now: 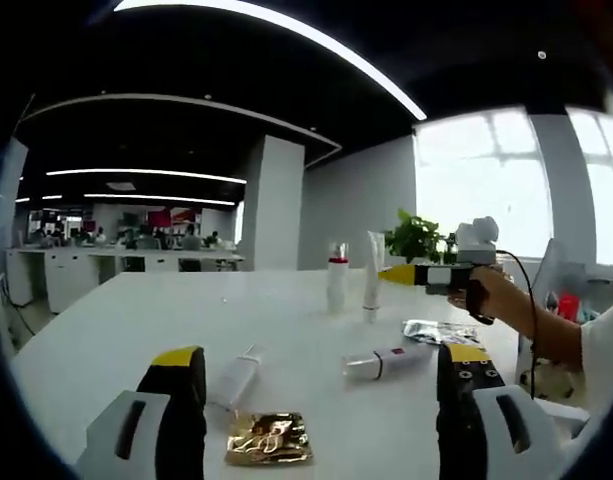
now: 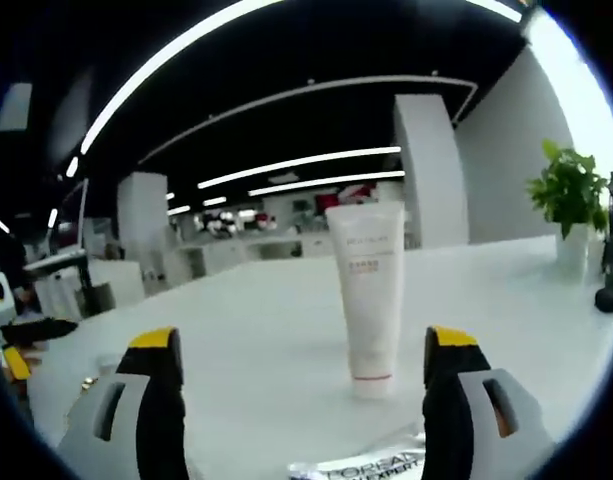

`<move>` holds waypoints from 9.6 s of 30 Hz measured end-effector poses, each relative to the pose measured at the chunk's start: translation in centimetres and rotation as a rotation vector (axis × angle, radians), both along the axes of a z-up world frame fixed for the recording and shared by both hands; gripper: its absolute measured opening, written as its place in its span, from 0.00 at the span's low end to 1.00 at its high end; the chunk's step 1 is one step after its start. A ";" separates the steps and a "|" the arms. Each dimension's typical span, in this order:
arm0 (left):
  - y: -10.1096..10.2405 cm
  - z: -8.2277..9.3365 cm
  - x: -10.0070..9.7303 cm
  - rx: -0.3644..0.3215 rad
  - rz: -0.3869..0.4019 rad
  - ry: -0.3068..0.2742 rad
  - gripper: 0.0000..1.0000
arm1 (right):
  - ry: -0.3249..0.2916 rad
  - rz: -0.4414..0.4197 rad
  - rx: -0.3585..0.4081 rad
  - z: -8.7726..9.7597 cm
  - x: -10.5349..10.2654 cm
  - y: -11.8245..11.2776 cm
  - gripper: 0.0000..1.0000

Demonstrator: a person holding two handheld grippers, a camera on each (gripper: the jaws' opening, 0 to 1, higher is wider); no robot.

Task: Arrange the skincare products in the storage area until every visible bottle or jar stands upright without overlapping.

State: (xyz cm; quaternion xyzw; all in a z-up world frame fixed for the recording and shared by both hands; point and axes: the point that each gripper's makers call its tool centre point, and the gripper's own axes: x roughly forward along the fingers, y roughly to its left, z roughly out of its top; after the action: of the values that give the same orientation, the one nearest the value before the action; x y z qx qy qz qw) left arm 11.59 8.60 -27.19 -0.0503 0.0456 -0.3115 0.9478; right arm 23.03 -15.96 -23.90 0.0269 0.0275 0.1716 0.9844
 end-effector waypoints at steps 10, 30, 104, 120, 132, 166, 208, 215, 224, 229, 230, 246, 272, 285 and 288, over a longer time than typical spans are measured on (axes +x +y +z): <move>1.5 -0.9 -0.9 0.033 0.033 0.006 0.95 | -0.026 0.170 -0.089 0.0 -4.3 2.8 0.89; 2.5 -1.7 -3.6 0.027 0.033 0.026 0.92 | 0.112 0.581 -0.214 -4.5 -9.3 11.7 0.66; 1.0 -2.1 -4.4 -0.008 -0.003 0.032 0.91 | 0.301 0.708 -0.444 -5.3 -5.2 17.0 0.20; 0.2 -1.2 -3.2 -0.050 -0.009 0.008 0.90 | 0.074 0.645 -0.185 1.5 -5.3 18.3 0.20; -4.0 -0.5 -0.8 -0.049 -0.079 0.013 0.90 | -0.061 0.629 -0.155 4.4 -6.3 19.5 0.20; -9.3 0.6 1.3 -0.165 -0.159 0.029 0.23 | -0.053 0.661 -0.108 3.9 -7.9 19.4 0.19; -6.8 -0.8 1.3 0.045 -0.031 -0.051 0.26 | -0.034 0.672 -0.095 1.4 -8.9 19.8 0.20; -6.5 -1.4 1.5 0.045 -0.019 -0.029 0.38 | -0.053 0.622 -0.051 1.9 -7.7 18.8 0.20; -6.6 -2.1 1.0 0.026 -0.029 -0.003 0.38 | -0.086 0.427 -0.018 1.9 -3.6 16.1 0.20; -6.5 -2.3 0.7 -0.002 -0.042 0.016 0.38 | -0.090 0.357 -0.008 1.7 -1.8 15.1 0.20; -6.4 -2.3 0.7 -0.006 -0.040 0.015 0.38 | -0.096 0.322 -0.018 1.6 -1.2 14.6 0.20; -6.6 -1.7 -0.3 -0.052 -0.074 0.025 0.40 | -0.090 0.121 -0.025 0.0 5.0 11.3 0.20; -5.4 -2.0 -0.9 -0.045 -0.053 0.031 0.51 | -0.058 -0.111 -0.054 -2.7 10.9 7.3 0.20; -4.9 -1.9 -0.6 -0.055 -0.032 0.033 0.60 | -0.057 -0.200 -0.066 -2.9 12.5 5.9 0.20; -4.9 -2.0 -0.6 -0.053 -0.034 0.034 0.60 | -0.055 -0.224 -0.079 -2.8 12.9 5.6 0.20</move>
State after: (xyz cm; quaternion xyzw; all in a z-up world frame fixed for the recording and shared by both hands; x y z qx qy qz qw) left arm 10.95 3.71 -29.14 -0.0800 0.0540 -0.3276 0.9399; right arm 35.88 -10.33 -26.68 -0.0136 0.0040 0.0602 0.9981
